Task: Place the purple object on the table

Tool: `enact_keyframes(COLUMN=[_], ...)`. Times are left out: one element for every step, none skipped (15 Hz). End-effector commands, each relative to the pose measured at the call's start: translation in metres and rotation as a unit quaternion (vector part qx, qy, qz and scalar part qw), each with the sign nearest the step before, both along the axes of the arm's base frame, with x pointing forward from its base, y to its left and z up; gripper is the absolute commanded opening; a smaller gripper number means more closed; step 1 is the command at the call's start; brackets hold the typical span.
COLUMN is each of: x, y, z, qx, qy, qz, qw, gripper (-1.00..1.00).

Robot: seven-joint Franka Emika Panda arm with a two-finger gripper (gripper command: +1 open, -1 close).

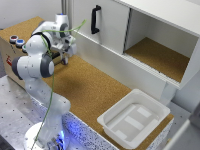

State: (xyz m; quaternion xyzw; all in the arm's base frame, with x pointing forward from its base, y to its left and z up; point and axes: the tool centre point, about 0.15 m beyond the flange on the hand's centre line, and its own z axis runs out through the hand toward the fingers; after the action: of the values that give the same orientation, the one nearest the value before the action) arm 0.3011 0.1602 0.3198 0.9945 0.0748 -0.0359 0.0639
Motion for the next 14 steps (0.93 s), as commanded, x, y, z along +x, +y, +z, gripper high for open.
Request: enact_keyframes(x=[-0.003, 0.001, 0.005, 0.014, 0.025, 0.038, 0.049, 0.057, 0.063, 0.068, 0.072, 0.073, 0.070, 0.061], y=[-0.046, -0.051, -0.055, -0.059, -0.057, -0.050, -0.042, -0.035, -0.032, -0.031, -0.030, -0.029, -0.029, -0.030], z=[-0.074, -0.081, -0.086, -0.094, -0.098, -0.098, -0.097, -0.094, -0.092, -0.092, -0.092, -0.091, -0.084, -0.072], qx=[0.075, 0.088, 0.101, 0.127, 0.141, 0.152, 0.150, 0.148, 0.151, 0.141, 0.139, 0.139, 0.120, 0.115], qy=[-0.048, -0.056, -0.064, -0.067, -0.068, -0.069, -0.069, -0.067, -0.064, -0.041, -0.017, 0.000, 0.005, 0.002], qz=[-0.007, -0.022, -0.035, -0.049, -0.056, -0.051, -0.043, -0.032, -0.029, -0.028, -0.022, -0.016, -0.018, -0.028], qw=[0.996, 0.994, 0.992, 0.988, 0.986, 0.985, 0.985, 0.986, 0.986, 0.989, 0.990, 0.990, 0.993, 0.993], gripper=[-1.00, -1.00, -1.00, -1.00, -1.00, -1.00, -1.00, -1.00, -1.00, -1.00, 1.00, 1.00, 1.00, 1.00])
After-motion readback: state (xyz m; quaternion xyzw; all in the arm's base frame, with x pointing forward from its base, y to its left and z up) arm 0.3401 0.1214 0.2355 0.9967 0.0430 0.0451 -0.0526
